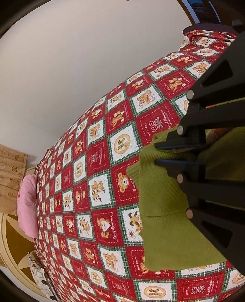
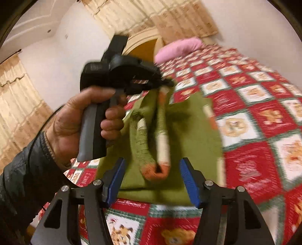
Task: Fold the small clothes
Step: 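Lift the gripped edge with both grippers and fold it over the sweater, then lay the fold down and open both grippers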
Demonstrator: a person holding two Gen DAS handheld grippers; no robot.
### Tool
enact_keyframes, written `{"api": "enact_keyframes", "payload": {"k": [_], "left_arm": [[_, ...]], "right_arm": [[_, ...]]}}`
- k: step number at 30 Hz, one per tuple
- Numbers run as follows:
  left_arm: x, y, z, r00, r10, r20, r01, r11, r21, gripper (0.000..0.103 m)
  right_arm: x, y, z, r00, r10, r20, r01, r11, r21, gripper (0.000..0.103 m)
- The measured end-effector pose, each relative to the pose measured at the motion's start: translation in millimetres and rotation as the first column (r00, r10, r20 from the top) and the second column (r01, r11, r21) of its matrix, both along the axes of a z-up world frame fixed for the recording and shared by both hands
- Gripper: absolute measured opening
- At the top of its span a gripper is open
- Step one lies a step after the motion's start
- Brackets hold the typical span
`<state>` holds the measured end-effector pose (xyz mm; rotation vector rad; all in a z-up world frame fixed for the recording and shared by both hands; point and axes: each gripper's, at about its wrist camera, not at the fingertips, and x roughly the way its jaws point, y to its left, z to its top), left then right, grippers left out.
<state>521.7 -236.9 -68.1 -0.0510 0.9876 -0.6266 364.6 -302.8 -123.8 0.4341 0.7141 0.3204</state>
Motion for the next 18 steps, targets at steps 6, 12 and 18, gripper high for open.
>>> {"api": "enact_keyframes", "payload": {"k": [6, 12, 18], "left_arm": [[-7, -11, 11, 0.999, -0.04, 0.019, 0.041, 0.999, -0.026, 0.01], [-10, -44, 0, 0.995, -0.096, 0.023, 0.096, 0.995, -0.002, 0.01], [-15, -40, -20, 0.998, -0.055, -0.016, 0.055, 0.998, 0.02, 0.018]], "right_arm": [[-2, -7, 4, 1.0, 0.015, -0.004, -0.014, 0.999, 0.048, 0.01], [-17, -36, -5, 0.997, -0.067, -0.043, 0.071, 0.995, 0.076, 0.01], [-16, -60, -38, 0.982, -0.126, -0.141, 0.143, 0.982, 0.122, 0.01]]}}
